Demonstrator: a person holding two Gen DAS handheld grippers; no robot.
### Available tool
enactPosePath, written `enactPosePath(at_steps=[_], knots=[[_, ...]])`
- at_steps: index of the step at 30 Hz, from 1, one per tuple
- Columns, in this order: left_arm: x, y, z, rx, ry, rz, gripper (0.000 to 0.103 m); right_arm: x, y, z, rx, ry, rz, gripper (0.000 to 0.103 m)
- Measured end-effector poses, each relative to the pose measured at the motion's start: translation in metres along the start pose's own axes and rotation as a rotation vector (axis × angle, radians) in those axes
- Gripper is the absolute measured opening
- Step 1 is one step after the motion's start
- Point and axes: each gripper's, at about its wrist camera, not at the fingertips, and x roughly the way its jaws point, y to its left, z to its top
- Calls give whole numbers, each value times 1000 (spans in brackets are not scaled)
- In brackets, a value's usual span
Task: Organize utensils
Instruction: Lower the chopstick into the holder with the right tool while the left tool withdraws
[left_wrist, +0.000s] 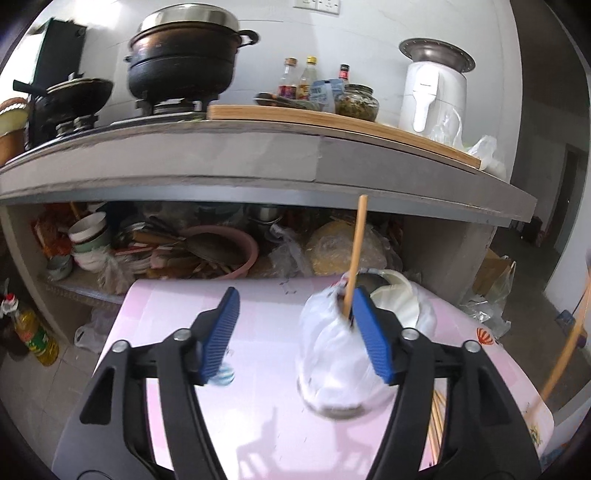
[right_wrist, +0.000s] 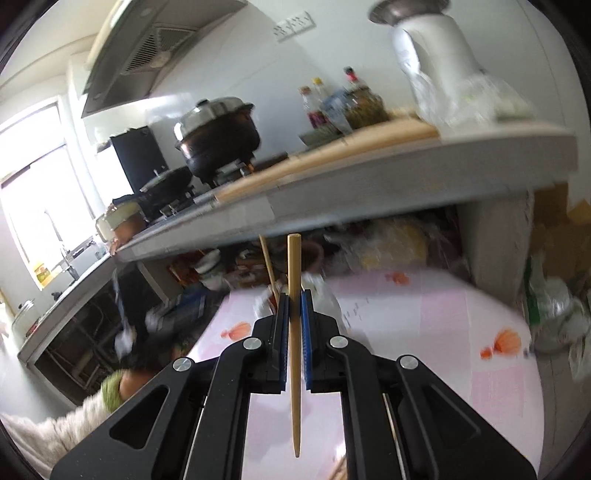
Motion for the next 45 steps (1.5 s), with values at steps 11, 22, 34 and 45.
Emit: enactPosePath(at_steps=[11,22,34,45], knots=[[-66,63,-66,-90,52,71,78,64,44,100,-104,-124,54,7],[-85,106,-98,-172,96,155,79,157,42,91,-151,-62,8,7],[-82,107,-97,-179,102,163,79,198,32,48,-133,50,50,7],[-84,99,-96,-166,97,153,79,214,27,19,-119,170,46,7]])
